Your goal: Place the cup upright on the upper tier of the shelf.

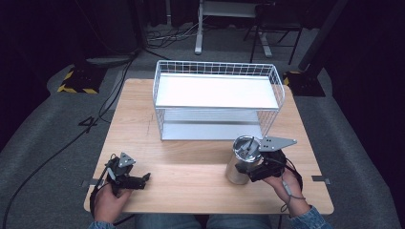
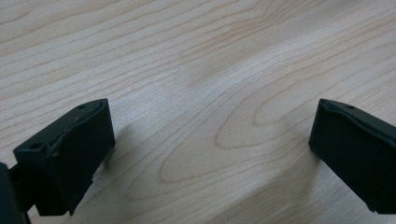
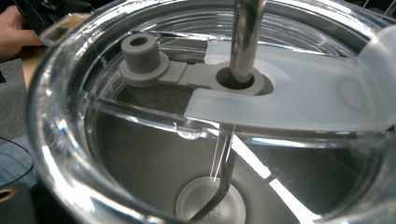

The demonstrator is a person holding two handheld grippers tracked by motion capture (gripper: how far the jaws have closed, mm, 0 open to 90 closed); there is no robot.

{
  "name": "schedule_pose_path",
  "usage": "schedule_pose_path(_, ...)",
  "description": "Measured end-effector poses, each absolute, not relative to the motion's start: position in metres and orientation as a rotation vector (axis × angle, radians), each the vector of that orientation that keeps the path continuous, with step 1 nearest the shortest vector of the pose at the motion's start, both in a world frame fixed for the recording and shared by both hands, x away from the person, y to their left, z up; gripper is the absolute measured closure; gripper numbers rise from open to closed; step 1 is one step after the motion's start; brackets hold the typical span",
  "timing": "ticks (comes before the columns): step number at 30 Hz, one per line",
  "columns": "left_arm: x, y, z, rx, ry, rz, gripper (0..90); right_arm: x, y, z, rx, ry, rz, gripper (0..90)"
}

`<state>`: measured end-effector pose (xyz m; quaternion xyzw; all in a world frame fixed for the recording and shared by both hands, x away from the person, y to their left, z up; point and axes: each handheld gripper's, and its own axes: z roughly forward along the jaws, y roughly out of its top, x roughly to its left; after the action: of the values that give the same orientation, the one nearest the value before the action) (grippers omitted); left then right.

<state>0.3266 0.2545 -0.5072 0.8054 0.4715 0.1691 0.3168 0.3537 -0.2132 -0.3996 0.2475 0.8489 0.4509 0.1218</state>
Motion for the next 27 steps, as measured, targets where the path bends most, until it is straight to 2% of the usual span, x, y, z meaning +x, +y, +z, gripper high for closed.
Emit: schedule_pose_path(27,0.327,0.254,-0.507,2.12,1.24,0.445,0.6,0.361,-0.215,-0.33,0.683,2.443,1.312,3.9)
